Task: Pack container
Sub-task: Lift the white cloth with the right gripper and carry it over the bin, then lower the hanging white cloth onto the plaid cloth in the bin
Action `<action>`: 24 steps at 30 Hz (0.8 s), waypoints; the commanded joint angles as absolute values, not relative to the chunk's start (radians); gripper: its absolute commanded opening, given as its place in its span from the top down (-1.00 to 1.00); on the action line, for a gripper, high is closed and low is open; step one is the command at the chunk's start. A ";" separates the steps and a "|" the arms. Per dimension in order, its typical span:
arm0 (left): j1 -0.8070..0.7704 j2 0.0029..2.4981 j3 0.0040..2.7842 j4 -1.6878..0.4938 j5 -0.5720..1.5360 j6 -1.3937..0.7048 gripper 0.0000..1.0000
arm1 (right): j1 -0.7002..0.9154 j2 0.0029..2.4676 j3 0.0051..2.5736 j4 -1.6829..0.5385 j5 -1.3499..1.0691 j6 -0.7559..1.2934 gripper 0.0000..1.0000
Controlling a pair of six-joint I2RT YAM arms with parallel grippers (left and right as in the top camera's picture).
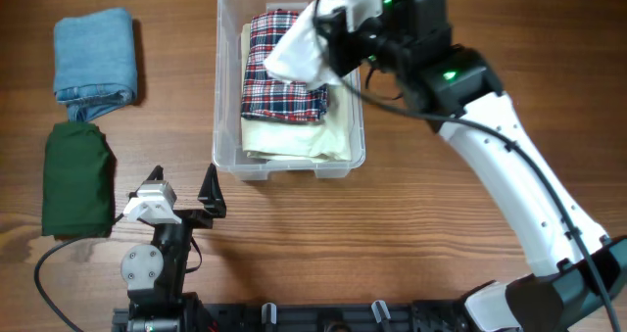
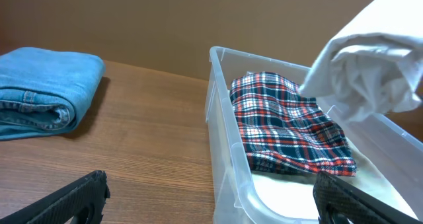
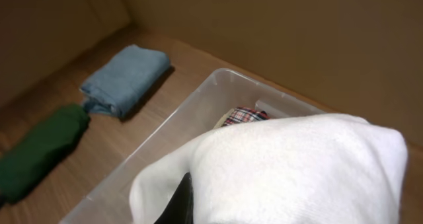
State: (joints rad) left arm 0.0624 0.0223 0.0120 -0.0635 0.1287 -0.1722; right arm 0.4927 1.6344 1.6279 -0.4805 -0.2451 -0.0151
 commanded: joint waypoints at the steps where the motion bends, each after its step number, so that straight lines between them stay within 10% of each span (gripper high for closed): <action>1: 0.070 0.023 0.006 -0.065 0.126 -0.164 -1.00 | 0.553 1.629 1.657 -0.441 -0.102 -0.108 0.92; 24: 0.070 0.023 0.006 -0.065 0.126 -0.164 -1.00 | 0.566 1.750 1.689 -0.228 -0.694 -0.033 0.92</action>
State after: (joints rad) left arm 0.0624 0.0223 0.0120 -0.0635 0.1287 -0.1722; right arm 0.5659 1.6726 1.6653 -0.2504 -0.4999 0.0246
